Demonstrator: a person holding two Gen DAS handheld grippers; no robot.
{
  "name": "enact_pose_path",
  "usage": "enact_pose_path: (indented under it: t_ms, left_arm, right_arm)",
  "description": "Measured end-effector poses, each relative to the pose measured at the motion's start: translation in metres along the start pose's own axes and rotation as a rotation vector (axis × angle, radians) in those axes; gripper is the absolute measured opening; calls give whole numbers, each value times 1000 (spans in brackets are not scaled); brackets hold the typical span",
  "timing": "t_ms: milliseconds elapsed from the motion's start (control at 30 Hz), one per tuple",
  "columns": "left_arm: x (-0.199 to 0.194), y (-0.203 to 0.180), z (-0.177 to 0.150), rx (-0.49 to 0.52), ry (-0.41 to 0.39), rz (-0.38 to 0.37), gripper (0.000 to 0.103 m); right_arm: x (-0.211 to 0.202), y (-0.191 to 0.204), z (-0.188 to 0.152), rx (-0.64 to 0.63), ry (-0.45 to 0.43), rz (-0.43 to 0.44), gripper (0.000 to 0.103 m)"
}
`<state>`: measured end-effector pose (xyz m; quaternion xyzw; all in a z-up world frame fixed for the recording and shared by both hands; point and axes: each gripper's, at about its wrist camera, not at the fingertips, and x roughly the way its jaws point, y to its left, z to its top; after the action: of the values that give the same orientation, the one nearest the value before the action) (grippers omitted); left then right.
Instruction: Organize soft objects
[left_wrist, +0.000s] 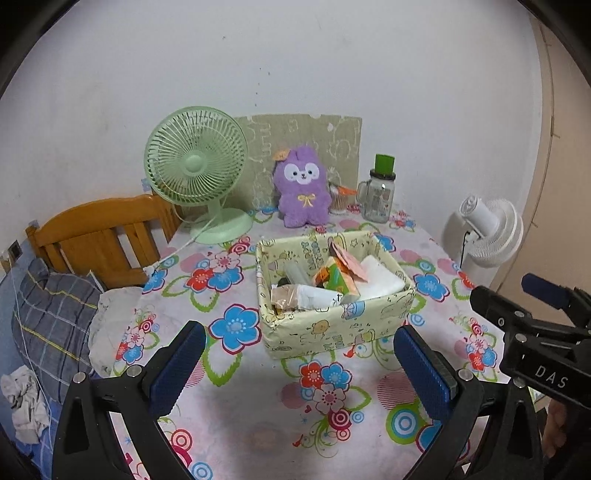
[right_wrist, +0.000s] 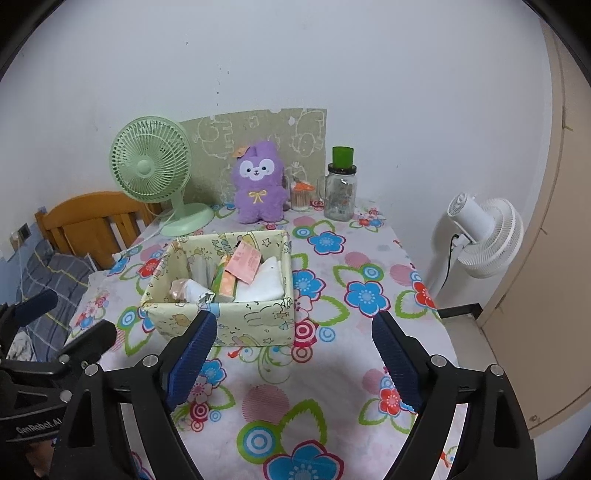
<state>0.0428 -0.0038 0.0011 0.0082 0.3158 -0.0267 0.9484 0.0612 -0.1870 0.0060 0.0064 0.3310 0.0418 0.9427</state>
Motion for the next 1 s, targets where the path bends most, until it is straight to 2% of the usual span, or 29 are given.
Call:
enact_pose_path:
  t_ms: [400,1000]
  left_arm:
    - [-25,-2,1,-9,-59,-19,103]
    - [-27,-3,0,-8,-65,-13,103]
  right_arm:
    - [-25,0,-3,6,-41,15,92]
    - [-32,3,-4,3,-60,18,93]
